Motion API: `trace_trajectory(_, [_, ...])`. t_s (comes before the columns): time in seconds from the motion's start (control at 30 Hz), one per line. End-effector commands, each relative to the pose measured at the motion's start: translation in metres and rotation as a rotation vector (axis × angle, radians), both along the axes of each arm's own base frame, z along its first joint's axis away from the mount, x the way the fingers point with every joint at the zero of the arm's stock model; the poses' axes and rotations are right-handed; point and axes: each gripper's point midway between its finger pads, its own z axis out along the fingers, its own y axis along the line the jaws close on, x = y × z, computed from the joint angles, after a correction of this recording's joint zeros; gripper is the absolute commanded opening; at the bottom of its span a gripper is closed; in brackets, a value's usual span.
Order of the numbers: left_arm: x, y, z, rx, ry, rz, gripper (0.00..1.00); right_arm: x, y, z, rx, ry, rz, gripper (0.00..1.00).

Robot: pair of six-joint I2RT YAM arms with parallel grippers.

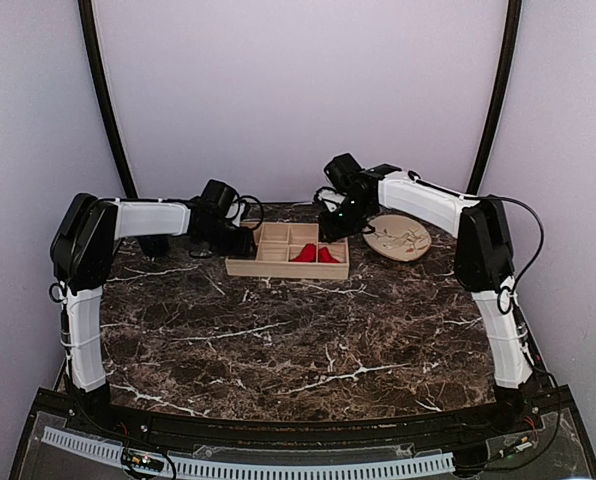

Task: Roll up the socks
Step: Adjust the sock in the storage box, then reset both arms

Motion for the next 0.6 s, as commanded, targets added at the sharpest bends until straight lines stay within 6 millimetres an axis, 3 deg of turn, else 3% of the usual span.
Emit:
trace_trajectory(0.0, [0.006,-0.008,0.054,-0.011,-0.12,-0.034,0.43,0.003,-0.005,0.036,0.055,-0.102,-0.015,0.46])
trace_trajectory(0.2, [0.005,-0.006,0.105,-0.025,-0.297,-0.028,0.45,-0.001,-0.021,0.08,0.134,-0.299,-0.064,0.47])
trace_trajectory(0.33, [-0.002,0.009,0.133,-0.045,-0.426,0.023,0.46,-0.005,-0.044,0.104,0.127,-0.408,-0.129,0.49])
trace_trajectory(0.57, [-0.022,0.043,0.157,-0.049,-0.608,0.124,0.47,-0.015,-0.08,0.112,0.084,-0.501,-0.245,0.51])
